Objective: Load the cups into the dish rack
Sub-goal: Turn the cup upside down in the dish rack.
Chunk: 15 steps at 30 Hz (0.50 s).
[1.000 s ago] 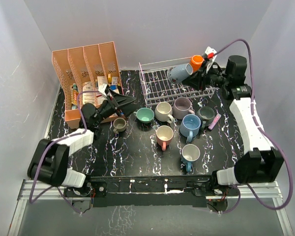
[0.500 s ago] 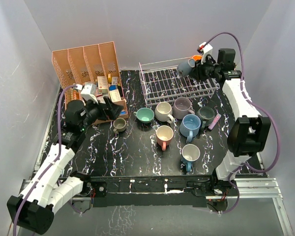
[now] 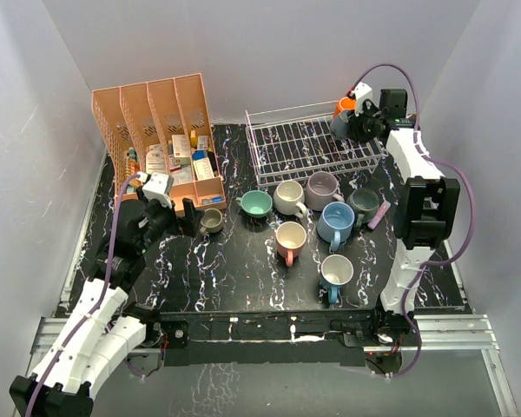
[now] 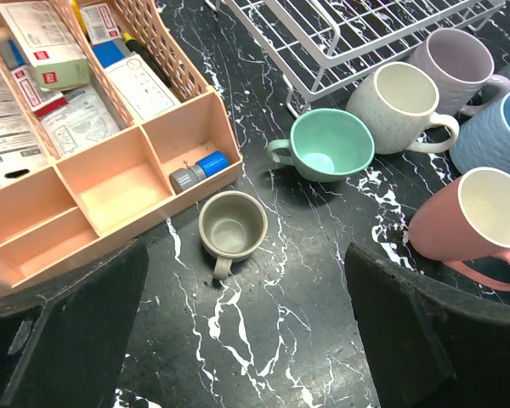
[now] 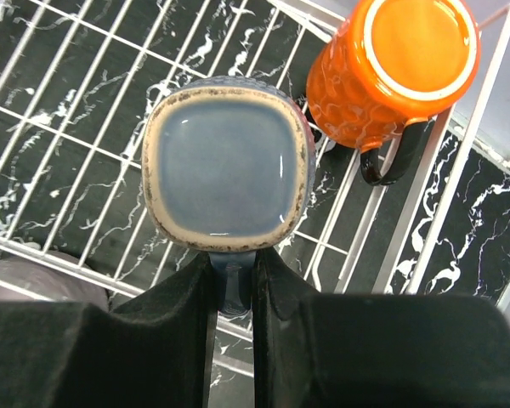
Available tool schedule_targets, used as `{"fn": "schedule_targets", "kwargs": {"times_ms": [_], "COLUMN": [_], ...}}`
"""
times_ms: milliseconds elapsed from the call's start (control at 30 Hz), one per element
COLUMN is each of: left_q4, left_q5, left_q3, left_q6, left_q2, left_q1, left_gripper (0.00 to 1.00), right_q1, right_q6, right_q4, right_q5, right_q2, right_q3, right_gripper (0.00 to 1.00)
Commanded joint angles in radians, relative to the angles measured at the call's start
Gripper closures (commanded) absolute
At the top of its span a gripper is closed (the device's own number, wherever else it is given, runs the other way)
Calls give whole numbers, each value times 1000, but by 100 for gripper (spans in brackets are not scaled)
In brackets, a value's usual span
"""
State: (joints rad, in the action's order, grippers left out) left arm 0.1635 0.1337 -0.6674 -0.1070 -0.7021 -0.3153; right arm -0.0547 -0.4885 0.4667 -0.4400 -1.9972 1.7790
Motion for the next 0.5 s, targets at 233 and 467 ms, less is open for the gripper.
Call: {"fn": "schedule_targets", "kwargs": {"times_ms": [233, 467], "left_q4": [-2, 1], "left_q5": [-41, -15], "left_q3": [7, 4], "left_q6": [38, 45], "left_q2": [12, 2], "left_q1": [5, 5], "left_gripper": [3, 3], "right_q1": [-17, -18], "right_q6": [-32, -9], "right_q4": [-94, -130], "right_q5": [114, 158], "right_q2": [-93, -124], "right_q3": [109, 101], "right_gripper": [92, 91]}}
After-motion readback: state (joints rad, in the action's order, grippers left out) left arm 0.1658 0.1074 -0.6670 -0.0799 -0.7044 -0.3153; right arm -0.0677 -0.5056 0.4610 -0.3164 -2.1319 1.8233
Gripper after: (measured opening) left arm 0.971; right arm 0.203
